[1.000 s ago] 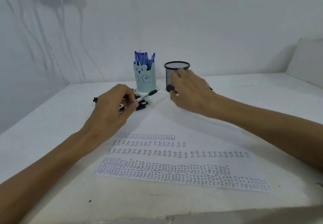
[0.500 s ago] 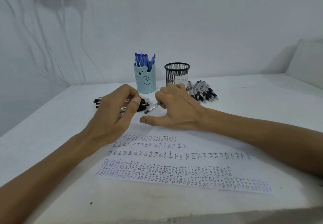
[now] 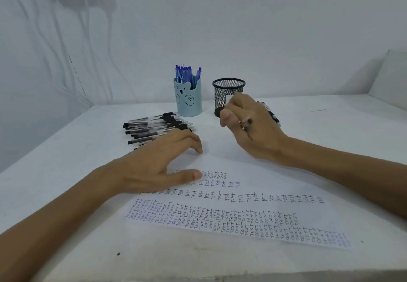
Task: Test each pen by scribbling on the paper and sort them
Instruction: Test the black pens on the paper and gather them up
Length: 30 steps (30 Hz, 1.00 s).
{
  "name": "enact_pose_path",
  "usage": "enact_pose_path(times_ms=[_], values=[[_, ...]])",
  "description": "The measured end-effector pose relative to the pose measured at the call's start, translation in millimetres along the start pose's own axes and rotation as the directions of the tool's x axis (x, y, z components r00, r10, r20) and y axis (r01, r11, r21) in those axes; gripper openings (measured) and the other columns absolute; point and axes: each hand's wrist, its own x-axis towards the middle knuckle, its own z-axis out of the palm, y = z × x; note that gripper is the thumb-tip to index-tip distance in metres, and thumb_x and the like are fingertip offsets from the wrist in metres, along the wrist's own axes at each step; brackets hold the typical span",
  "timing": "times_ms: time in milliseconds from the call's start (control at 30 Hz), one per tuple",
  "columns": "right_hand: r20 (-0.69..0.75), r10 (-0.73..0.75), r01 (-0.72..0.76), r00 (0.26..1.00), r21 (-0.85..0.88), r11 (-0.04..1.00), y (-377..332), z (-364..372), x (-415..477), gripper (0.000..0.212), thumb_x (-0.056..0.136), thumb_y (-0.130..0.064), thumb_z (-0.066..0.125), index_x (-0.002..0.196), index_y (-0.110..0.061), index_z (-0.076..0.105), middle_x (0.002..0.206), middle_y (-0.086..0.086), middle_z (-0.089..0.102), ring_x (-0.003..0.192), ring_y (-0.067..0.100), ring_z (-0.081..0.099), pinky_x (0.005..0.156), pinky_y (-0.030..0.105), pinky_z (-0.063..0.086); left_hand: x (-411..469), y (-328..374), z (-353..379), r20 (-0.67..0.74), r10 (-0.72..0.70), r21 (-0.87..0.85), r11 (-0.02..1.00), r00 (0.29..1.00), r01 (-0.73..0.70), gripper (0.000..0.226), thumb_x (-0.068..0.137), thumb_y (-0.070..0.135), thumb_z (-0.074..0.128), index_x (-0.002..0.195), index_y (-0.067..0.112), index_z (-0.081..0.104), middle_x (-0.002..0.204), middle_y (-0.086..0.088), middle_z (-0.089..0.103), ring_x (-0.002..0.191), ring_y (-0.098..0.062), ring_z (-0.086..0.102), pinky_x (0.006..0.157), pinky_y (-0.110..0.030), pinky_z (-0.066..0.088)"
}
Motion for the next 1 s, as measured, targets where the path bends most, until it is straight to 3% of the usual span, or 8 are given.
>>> enact_pose_path(times_ms=[100,200,267,333,433,567,767,1000], values=[[0.084,0.106,-0.099,0.991,-0.079,0.992,0,-5,-3,0.064,0.106,-0.054,0.025,0.078,-0.012,0.065,0.061,-0.003,0.060,0.062,0.017,0.061,0.061,0.034,0.049,1,5,3,0.045,0.013,0.009,1.000,0.999,-0.014,0.061,0.093,0.073,0.054,0.141,0.036,0.044,0.145,0.026,0.037,0.142,-0.003,0.035,0.117,-0.027,0.034],[0.156,0.269,-0.302,0.950,0.263,0.916,-3,-5,-7,0.042,0.105,-0.040,0.052,0.087,-0.011,0.076,0.062,-0.010,0.069,0.060,0.005,0.066,0.062,0.024,0.052,2,6,6,0.084,0.011,0.018,1.000,0.996,-0.013,0.070,0.088,0.079,0.056,0.144,0.039,0.040,0.148,0.028,0.033,0.144,-0.002,0.031,0.119,-0.029,0.032],[0.243,0.345,-0.417,0.907,0.393,0.820,-6,-4,-10,0.017,0.098,-0.029,0.067,0.098,-0.014,0.075,0.076,0.001,0.075,0.070,0.012,0.071,0.067,0.029,0.057,3,7,6,0.091,0.002,0.023,1.000,0.996,-0.004,0.072,0.087,0.080,0.057,0.144,0.040,0.039,0.148,0.029,0.032,0.143,-0.001,0.030,0.120,-0.029,0.032],[0.328,0.380,-0.498,0.865,0.457,0.737,-9,-2,-12,0.009,0.094,-0.015,0.069,0.102,-0.015,0.074,0.079,0.006,0.076,0.067,0.018,0.070,0.063,0.028,0.056,4,7,5,0.096,-0.007,0.028,1.000,0.995,0.004,0.073,0.086,0.081,0.058,0.143,0.041,0.039,0.147,0.030,0.031,0.142,0.001,0.031,0.119,-0.029,0.032],[0.467,0.381,-0.593,0.798,0.494,0.636,-15,-3,-14,0.013,0.097,-0.011,0.063,0.091,-0.003,0.072,0.064,0.009,0.069,0.049,0.013,0.053,0.050,0.025,0.043,4,7,5,0.103,-0.014,0.042,0.999,0.995,0.010,0.075,0.085,0.083,0.057,0.144,0.041,0.038,0.147,0.031,0.031,0.141,0.002,0.031,0.118,-0.029,0.033],[0.523,0.377,-0.632,0.764,0.490,0.601,-18,-6,-15,0.019,0.097,-0.008,0.057,0.083,0.003,0.066,0.060,0.013,0.065,0.044,0.015,0.046,0.046,0.024,0.036,5,8,4,0.106,-0.005,0.046,0.999,0.994,0.001,0.076,0.085,0.083,0.056,0.144,0.040,0.039,0.146,0.030,0.032,0.141,0.001,0.031,0.119,-0.028,0.032],[0.602,0.335,-0.672,0.725,0.513,0.534,-23,-13,-21,0.007,0.094,0.000,0.057,0.089,-0.002,0.062,0.068,0.016,0.067,0.050,0.015,0.050,0.048,0.025,0.038,5,7,5,0.106,-0.009,0.059,0.998,0.994,0.002,0.075,0.084,0.084,0.055,0.144,0.042,0.037,0.146,0.031,0.031,0.140,0.004,0.030,0.118,-0.021,0.028],[0.632,0.273,-0.656,0.726,0.515,0.552,-24,-21,-27,0.015,0.092,0.010,0.059,0.078,0.006,0.058,0.060,0.019,0.064,0.044,0.016,0.047,0.045,0.028,0.035,5,7,5,0.101,-0.007,0.065,0.998,0.995,0.001,0.077,0.085,0.083,0.055,0.146,0.040,0.038,0.148,0.030,0.031,0.141,0.005,0.028,0.114,-0.011,0.021]])
